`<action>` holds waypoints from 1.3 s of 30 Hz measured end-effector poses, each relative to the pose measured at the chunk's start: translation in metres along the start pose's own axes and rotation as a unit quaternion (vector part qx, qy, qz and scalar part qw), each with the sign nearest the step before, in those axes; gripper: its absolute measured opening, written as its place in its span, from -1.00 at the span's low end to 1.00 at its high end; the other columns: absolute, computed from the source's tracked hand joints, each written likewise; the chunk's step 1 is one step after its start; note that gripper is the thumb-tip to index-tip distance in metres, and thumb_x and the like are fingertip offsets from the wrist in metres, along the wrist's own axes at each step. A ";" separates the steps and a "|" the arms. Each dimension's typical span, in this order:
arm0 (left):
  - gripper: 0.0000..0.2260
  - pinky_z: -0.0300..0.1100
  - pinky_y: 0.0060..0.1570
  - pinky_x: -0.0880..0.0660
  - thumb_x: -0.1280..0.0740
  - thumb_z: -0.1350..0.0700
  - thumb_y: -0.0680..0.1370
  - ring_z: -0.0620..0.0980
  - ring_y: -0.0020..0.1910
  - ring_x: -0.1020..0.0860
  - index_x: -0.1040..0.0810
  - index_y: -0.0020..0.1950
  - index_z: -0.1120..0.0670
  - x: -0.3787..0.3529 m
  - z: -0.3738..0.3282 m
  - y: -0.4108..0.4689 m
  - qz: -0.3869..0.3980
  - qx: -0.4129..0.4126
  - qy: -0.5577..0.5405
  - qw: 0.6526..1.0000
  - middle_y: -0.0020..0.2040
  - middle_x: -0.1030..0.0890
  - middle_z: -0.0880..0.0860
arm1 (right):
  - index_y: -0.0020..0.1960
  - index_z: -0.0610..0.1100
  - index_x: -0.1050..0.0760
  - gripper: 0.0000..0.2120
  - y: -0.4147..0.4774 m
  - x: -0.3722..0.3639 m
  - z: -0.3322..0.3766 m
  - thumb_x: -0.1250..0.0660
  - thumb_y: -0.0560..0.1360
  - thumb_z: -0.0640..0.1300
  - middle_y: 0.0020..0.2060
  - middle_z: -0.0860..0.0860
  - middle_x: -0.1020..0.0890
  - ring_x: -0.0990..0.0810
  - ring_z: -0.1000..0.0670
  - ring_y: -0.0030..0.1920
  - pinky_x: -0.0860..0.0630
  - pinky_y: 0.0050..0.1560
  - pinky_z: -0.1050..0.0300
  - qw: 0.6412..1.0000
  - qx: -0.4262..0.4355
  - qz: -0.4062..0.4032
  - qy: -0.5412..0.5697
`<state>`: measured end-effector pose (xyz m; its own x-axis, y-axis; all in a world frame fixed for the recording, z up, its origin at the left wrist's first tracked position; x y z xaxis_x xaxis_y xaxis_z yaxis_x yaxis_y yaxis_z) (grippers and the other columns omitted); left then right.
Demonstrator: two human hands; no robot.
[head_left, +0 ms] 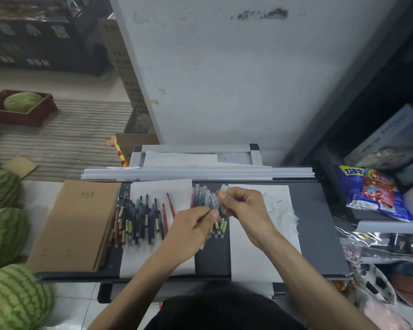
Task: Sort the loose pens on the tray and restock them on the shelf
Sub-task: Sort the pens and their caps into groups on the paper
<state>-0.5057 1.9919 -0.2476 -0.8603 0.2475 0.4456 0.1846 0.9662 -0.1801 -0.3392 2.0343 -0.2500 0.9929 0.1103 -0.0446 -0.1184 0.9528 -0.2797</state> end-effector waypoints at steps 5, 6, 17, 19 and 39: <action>-0.81 -0.02 -0.08 -0.61 -0.35 0.03 0.67 -0.07 -0.26 -0.60 -0.65 -0.07 0.07 0.003 0.030 0.016 -0.017 0.040 0.006 0.999 -0.27 -0.63 -0.03 | -0.18 -0.19 -0.67 -0.71 0.009 0.001 -0.018 -0.42 0.61 -0.01 -0.37 -0.07 -0.64 -0.57 -0.02 -0.34 -0.55 -0.14 0.02 0.996 -0.006 -0.016 -0.093; -0.87 -0.13 -0.06 -0.62 -0.37 0.07 0.66 -0.09 -0.23 -0.65 -0.68 0.02 0.08 0.003 0.038 0.020 -0.030 0.062 -0.013 0.998 -0.21 -0.67 -0.05 | -0.14 -0.12 -0.70 -0.75 0.012 0.004 -0.024 -0.41 0.61 0.02 -0.32 -0.01 -0.69 -0.61 0.02 -0.32 -0.57 -0.10 0.05 0.990 -0.008 -0.023 -0.136; -0.71 -0.19 -0.33 -0.41 -0.36 0.18 0.60 0.04 -0.37 -0.57 -0.58 -0.33 0.19 -0.003 0.105 0.064 -0.069 0.180 0.163 0.968 -0.41 -0.56 0.06 | 0.25 0.04 -0.59 -0.73 0.005 0.081 -0.090 -0.28 0.60 0.04 0.16 0.11 -0.66 -0.62 0.00 0.13 -0.55 0.09 0.07 0.834 -0.124 -0.046 -0.535; -0.67 -0.25 -0.39 -0.34 -0.36 0.19 0.60 0.00 -0.38 -0.55 -0.52 -0.38 0.10 -0.006 0.109 0.071 -0.066 0.187 0.176 0.964 -0.42 -0.53 0.01 | 0.26 0.04 -0.58 -0.72 0.001 0.091 -0.092 -0.26 0.60 0.02 0.16 0.11 -0.66 -0.62 0.00 0.12 -0.53 0.04 0.09 0.821 -0.138 -0.063 -0.550; -0.67 -0.18 0.04 -0.58 -0.45 0.14 0.59 0.09 -0.09 -0.66 -0.60 0.33 0.19 -0.009 0.120 0.079 -0.093 0.216 0.174 0.956 0.03 -0.73 0.18 | -0.02 -0.13 -0.45 -0.97 0.011 0.105 -0.094 -0.25 0.56 -0.22 0.01 -0.05 -0.61 -0.61 -0.11 -0.04 -0.53 -0.14 0.09 0.728 -0.149 -0.077 -0.664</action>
<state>-0.5407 2.0576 -0.3708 -0.6350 0.1559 0.7566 -0.2349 0.8940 -0.3815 -0.2375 2.0300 -0.3481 0.1058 0.3733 0.9216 0.1945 0.9012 -0.3874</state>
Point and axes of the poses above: each hand's wrist, its own y-axis towards the middle knuckle, its own x-axis out of the back of the hand, z = x × y, the point moved 1 cm from there along y, towards the middle knuckle
